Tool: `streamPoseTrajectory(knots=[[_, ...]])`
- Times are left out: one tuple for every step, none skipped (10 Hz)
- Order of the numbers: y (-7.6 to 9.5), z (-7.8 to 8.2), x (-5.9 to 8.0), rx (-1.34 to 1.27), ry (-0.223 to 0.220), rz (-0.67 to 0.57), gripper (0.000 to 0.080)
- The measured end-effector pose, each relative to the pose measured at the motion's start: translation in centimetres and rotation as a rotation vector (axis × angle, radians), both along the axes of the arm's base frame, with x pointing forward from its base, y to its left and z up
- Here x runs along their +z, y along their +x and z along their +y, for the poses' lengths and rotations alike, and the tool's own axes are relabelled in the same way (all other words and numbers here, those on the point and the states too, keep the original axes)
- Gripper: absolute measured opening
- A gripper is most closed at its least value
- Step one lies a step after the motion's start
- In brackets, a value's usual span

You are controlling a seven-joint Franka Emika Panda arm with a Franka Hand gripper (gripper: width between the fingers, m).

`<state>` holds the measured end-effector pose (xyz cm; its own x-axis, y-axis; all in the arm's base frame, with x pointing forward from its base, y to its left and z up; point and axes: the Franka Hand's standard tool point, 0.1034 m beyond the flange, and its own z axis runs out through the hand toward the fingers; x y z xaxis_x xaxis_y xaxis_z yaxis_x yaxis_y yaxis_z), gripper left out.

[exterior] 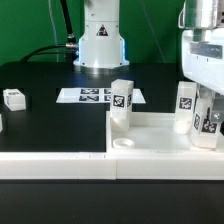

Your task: Assemble square table

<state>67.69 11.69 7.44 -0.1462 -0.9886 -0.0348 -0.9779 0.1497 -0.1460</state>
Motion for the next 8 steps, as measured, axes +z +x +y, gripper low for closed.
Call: streamPoseTrajectory(knots=[[0.2, 0.7, 0.0, -0.18, 0.046, -0.057, 0.029], [0.2, 0.6, 0.0, -0.24, 0.083, -0.077, 0.029], [0.2, 0.5, 0.0, -0.265, 0.094, -0.069, 0.029], [0.2, 0.5, -0.1, -0.26, 0.093, -0.069, 0.029], [0.2, 0.5, -0.1, -0.229, 0.087, -0.07, 0.0416], [0.2, 0.5, -0.1, -0.197, 0.081, -0.071, 0.0552], [-0.6, 0.3, -0.6, -0.038, 0.042, -0.03, 0.0619], [-1.0, 0.5, -1.0, 0.006, 0.031, -0.026, 0.0619]])
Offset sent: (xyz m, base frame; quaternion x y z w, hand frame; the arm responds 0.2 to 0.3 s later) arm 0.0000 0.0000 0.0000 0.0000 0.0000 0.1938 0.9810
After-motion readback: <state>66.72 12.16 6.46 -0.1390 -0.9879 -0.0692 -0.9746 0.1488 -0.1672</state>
